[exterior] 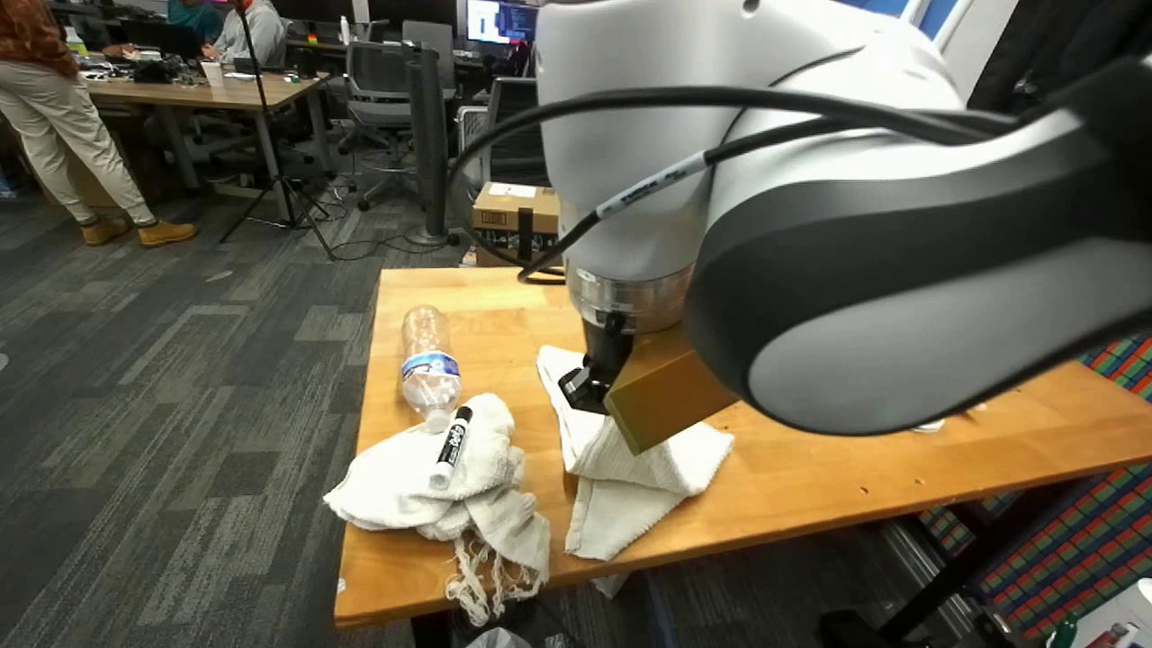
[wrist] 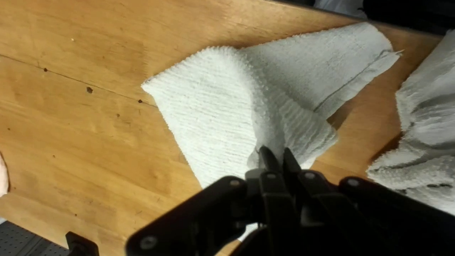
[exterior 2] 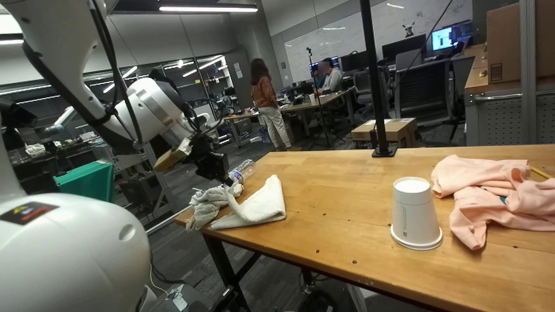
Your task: Fold the white towel at the center
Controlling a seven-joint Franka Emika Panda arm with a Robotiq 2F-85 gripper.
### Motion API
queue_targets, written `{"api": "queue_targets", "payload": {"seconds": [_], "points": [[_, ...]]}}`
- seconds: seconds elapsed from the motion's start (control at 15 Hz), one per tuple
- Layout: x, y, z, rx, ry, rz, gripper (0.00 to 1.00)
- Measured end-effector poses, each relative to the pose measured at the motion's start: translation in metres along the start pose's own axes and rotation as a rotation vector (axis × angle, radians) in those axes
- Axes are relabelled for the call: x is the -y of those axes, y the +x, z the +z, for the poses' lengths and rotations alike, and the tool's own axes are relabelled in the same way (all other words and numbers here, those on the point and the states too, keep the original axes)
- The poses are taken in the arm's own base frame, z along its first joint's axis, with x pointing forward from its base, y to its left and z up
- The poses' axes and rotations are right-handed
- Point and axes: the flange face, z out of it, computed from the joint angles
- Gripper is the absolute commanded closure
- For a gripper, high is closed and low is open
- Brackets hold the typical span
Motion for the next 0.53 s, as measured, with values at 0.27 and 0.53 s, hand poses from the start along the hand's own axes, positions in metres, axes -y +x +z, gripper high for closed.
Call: {"api": "queue_targets", "payload": {"seconds": [0.27, 0.53], "points": [[-0.045, 0.021, 0.038, 0.043, 0.033, 0.036, 0.98], [-0.075, 0.029, 0.074, 0.105, 0.080, 0.068, 0.98]]}}
